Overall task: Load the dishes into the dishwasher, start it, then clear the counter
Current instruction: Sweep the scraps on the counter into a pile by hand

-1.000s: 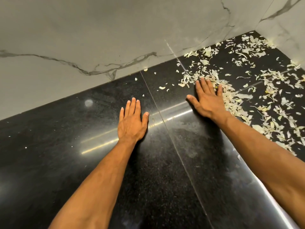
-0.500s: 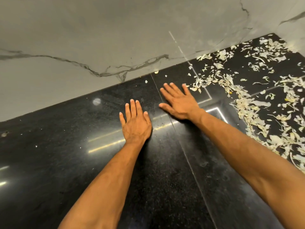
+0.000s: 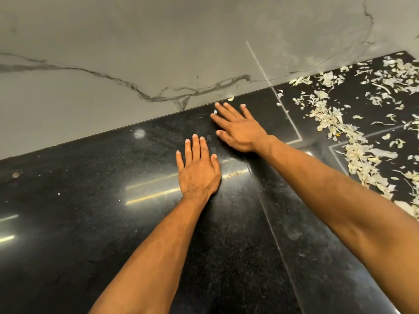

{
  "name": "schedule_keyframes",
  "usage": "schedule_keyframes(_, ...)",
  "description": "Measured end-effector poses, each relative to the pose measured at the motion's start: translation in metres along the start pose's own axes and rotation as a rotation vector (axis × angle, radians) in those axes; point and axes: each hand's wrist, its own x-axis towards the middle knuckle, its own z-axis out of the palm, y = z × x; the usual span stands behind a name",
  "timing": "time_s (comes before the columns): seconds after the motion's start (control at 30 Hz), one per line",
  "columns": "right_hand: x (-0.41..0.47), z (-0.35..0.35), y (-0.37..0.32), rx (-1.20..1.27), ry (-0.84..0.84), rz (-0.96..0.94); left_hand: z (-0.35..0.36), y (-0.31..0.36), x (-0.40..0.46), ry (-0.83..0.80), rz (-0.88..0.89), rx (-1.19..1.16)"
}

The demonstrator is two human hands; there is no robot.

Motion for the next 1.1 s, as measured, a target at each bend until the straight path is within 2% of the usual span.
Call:
schedule_keyframes(0.1,0.021,0.001,-0.004,-0.054,-0.067,-0.048,0.001,0.000,0.001,0.006,-0.007,0.006)
schedule_keyframes(0.2,0.025,0.004,0.007,-0.040,-0.075,0.005,0.002,0.000,0.001,0.009,-0.007,-0.004)
schedule_keyframes(0.4,0.003,-0.001,0.061,0.004,-0.021,0.274,0.000,-0.001,-0.001,0.004,0.000,-0.005)
schedule_keyframes(0.6,-0.023,-0.001,0.089,0.036,0.061,0.633,0.000,-0.001,-0.002,0.003,0.003,-0.002)
schedule_keyframes(0.67,-0.023,-0.002,0.077,0.033,0.077,0.573,-0.001,-0.001,-0.001,0.002,0.007,-0.003)
schedule_keyframes(0.77,-0.014,0.003,0.042,0.023,0.029,0.335,-0.002,0.001,-0.001,-0.004,0.011,0.000)
schedule_keyframes(0.83,-0.006,0.008,0.030,0.023,-0.003,0.267,-0.001,0.002,-0.001,-0.006,0.011,0.004)
schedule_keyframes(0.93,0.001,0.006,0.040,0.045,0.009,0.327,-0.002,0.001,0.000,0.025,0.046,0.063)
schedule_keyframes(1.1,-0.007,-0.002,0.083,0.030,0.024,0.432,-0.009,0.012,0.026,-0.046,0.295,0.084)
